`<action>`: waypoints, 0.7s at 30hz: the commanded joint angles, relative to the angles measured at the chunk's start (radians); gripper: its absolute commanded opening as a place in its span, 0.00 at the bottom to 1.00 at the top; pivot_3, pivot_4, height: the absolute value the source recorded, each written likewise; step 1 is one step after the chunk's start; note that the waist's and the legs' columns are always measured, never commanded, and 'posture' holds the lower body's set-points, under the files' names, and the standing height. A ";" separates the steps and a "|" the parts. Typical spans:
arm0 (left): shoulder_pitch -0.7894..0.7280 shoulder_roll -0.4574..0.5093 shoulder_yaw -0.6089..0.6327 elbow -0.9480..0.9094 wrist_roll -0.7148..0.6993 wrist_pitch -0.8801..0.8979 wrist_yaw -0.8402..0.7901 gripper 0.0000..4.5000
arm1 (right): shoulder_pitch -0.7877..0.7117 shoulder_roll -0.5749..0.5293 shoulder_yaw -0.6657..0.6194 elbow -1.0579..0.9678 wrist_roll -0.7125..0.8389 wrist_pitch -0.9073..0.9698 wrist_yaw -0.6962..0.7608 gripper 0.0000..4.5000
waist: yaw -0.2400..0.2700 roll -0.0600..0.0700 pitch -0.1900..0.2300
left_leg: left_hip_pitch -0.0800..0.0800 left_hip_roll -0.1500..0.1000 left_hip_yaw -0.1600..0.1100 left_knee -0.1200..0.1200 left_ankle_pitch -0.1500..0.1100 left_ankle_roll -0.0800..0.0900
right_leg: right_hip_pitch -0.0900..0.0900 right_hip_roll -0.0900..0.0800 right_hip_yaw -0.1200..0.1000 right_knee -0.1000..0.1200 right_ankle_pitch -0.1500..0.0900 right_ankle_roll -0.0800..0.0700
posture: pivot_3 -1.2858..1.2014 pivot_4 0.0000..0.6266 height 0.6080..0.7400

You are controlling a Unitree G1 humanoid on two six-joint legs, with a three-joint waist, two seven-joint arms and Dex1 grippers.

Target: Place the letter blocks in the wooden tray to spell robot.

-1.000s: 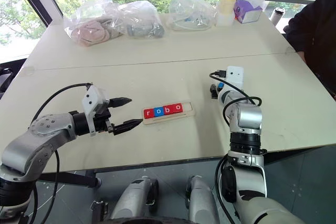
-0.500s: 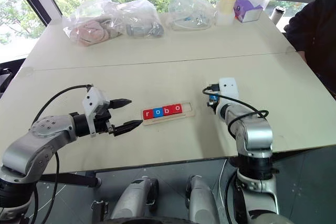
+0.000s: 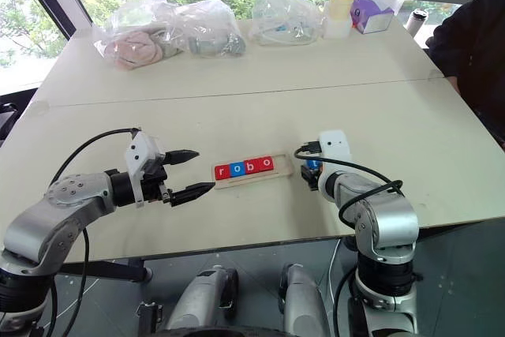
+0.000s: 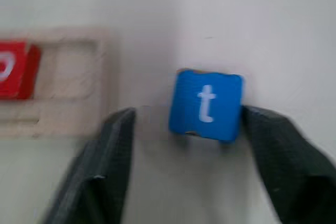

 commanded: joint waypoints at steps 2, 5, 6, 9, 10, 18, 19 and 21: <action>-0.015 0.006 0.013 -0.010 0.005 -0.023 -0.007 1.00 | -0.008 -0.280 0.080 0.077 0.083 -0.290 0.368 0.99 | 0.000 0.000 0.000 | -0.001 0.000 0.000 -0.001 0.000 0.000 | 0.001 0.001 -0.001 -0.006 0.000 0.000 | 0.52 0.24 0.89; -0.028 0.002 0.006 0.001 0.012 -0.029 -0.010 1.00 | -0.009 -0.447 0.114 0.238 0.040 -0.688 0.644 0.99 | 0.000 -0.002 0.001 | -0.002 -0.001 0.002 -0.001 -0.001 0.002 | 0.001 0.000 -0.001 -0.008 0.000 0.001 | 0.52 0.24 0.89; -0.032 0.002 0.005 0.004 0.013 -0.031 -0.011 1.00 | -0.017 -0.483 0.131 0.310 0.022 -0.815 0.729 0.99 | 0.000 -0.003 0.002 | -0.002 -0.001 0.002 -0.001 -0.001 0.005 | 0.002 0.000 -0.001 -0.008 0.000 0.002 | 0.52 0.24 0.89; -0.038 0.004 0.005 0.010 0.015 -0.036 -0.013 1.00 | -0.053 -0.511 0.163 0.487 -0.015 -1.057 0.867 0.99 | 0.000 -0.005 0.003 | -0.002 -0.001 0.002 -0.002 -0.001 0.006 | 0.001 0.000 -0.001 -0.008 0.002 0.005 | 0.52 0.24 0.89; -0.039 0.007 0.007 0.012 0.017 -0.039 -0.014 1.00 | -0.082 -0.502 0.179 0.567 -0.032 -1.130 0.906 0.99 | -0.001 -0.005 0.003 | -0.002 -0.001 0.002 -0.002 -0.001 0.006 | 0.001 0.000 -0.001 -0.008 0.004 0.008 | 0.52 0.24 0.89; -0.030 0.015 0.025 -0.010 0.011 -0.027 -0.001 1.00 | -0.309 -0.384 0.258 1.048 -0.152 -1.461 1.044 0.99 | 0.001 -0.006 0.004 | -0.001 0.000 0.003 -0.001 -0.001 0.006 | 0.001 0.001 -0.001 -0.006 0.005 0.008 | 0.52 0.24 0.89; -0.028 0.017 0.028 -0.013 0.010 -0.025 0.002 1.00 | -0.330 -0.371 0.264 1.087 -0.163 -1.483 1.056 0.99 | 0.001 -0.006 0.004 | -0.001 0.000 0.003 0.000 -0.001 0.006 | 0.002 0.001 -0.001 -0.006 0.005 0.008 | 0.52 0.24 0.89; -0.024 0.020 0.033 -0.017 0.007 -0.022 0.005 1.00 | -0.358 -0.350 0.271 1.146 -0.177 -1.513 1.079 0.99 | 0.001 -0.006 0.004 | -0.001 -0.001 0.003 0.000 -0.001 0.006 | 0.002 0.001 0.000 -0.006 0.006 0.009 | 0.52 0.24 0.89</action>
